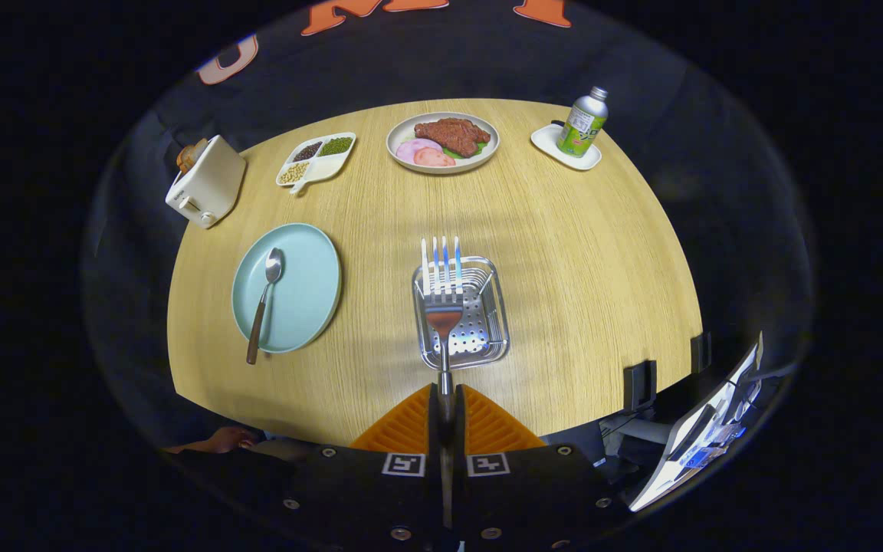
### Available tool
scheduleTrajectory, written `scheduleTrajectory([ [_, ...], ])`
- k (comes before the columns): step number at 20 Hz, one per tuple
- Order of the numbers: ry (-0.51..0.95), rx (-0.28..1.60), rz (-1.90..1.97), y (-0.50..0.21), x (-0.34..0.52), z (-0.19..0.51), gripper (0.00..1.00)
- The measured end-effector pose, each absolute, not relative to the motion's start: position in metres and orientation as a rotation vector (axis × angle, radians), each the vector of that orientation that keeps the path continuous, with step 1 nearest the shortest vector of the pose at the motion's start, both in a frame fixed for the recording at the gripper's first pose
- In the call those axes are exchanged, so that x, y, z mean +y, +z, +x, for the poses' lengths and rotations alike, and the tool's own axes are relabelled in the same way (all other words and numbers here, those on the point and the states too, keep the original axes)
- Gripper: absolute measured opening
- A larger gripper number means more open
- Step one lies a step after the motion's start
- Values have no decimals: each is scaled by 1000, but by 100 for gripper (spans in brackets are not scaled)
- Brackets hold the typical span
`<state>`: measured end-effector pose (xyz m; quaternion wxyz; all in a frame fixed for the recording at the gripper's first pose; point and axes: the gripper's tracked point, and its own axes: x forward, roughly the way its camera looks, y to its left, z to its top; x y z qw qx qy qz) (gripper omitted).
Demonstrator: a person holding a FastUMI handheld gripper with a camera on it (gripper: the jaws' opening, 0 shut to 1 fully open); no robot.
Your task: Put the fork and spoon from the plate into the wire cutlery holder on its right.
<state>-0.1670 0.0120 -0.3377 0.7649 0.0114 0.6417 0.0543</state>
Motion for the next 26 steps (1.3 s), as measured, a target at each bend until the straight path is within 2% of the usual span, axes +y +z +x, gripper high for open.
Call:
scheduleTrajectory([
  [14, 181, 1519, -74, -382, -11, -172, 6],
  [22, 152, 1465, -36, -362, -21, -153, 16],
  [26, 115, 1389, -28, -344, -26, -134, 26],
])
